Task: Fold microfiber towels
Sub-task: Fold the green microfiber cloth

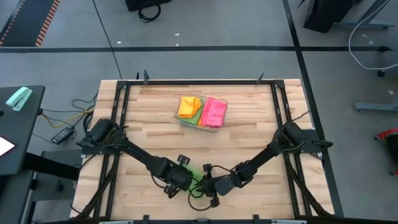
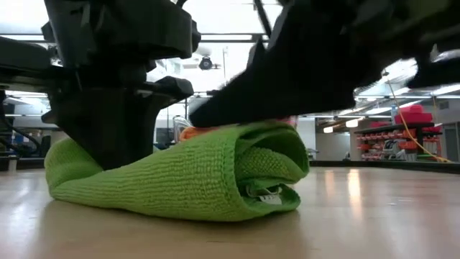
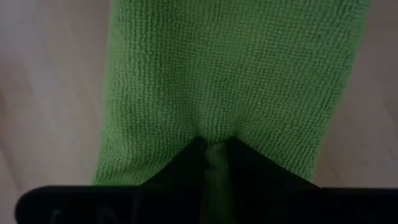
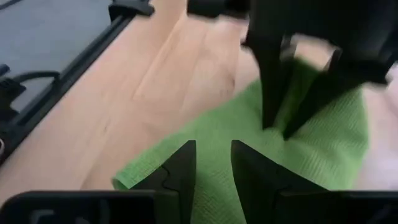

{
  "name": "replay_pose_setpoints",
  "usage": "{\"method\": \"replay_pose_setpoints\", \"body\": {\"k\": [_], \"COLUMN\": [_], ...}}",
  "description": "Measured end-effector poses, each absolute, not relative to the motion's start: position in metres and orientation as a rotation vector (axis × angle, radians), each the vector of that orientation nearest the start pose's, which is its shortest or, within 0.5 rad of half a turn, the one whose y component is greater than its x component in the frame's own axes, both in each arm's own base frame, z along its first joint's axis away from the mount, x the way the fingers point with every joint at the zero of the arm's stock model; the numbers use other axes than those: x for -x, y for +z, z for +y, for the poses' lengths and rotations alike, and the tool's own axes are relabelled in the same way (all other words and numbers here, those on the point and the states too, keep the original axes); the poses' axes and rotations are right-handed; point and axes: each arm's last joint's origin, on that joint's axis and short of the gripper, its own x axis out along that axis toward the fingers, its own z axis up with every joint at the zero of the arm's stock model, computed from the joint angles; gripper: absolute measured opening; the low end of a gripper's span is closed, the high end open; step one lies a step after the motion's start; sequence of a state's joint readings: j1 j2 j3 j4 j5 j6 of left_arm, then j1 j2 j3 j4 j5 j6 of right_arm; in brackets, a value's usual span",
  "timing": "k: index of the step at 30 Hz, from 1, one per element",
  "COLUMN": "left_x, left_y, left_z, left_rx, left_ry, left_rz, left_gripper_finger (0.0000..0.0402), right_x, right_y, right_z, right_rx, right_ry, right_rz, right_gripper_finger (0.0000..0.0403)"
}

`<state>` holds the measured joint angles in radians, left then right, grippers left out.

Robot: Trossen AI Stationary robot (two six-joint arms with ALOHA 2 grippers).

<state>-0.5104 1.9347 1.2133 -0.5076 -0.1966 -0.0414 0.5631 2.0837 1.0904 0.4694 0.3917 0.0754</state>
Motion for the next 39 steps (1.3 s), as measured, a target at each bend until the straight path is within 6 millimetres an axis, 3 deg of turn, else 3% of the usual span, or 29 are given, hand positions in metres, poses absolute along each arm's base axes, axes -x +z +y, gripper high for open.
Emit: {"method": "replay_pose_setpoints", "body": {"k": [8,24,29,36,39], "left_x": [-0.322,-0.316,-0.316,-0.316,-0.316], "left_y": [0.141,0.143,0.144,0.144,0.144], "left_z": [-0.178,-0.175,-0.176,-0.177,-0.178], "left_rx": [-0.383,-0.376,-0.372,-0.382,-0.384], "left_ry": [-0.247,-0.233,-0.238,-0.245,-0.246], "left_rz": [1.166,1.227,1.212,1.208,1.205], "left_gripper_finger": [0.0068,0.0069,0.0075,0.0076,0.0072], "right_x": [-0.358,-0.345,-0.338,-0.336,-0.339], "right_y": [0.086,0.085,0.097,0.140,0.142], "right_z": [0.210,0.218,0.222,0.222,0.215], "right_rx": [0.102,0.071,0.087,0.130,0.155], "right_ry": [0.185,0.167,0.206,0.249,0.220], "right_rz": [0.564,0.677,0.693,0.581,0.575], "right_gripper_finger": [0.0099,0.0091,0.0091,0.0091,0.0091]}}
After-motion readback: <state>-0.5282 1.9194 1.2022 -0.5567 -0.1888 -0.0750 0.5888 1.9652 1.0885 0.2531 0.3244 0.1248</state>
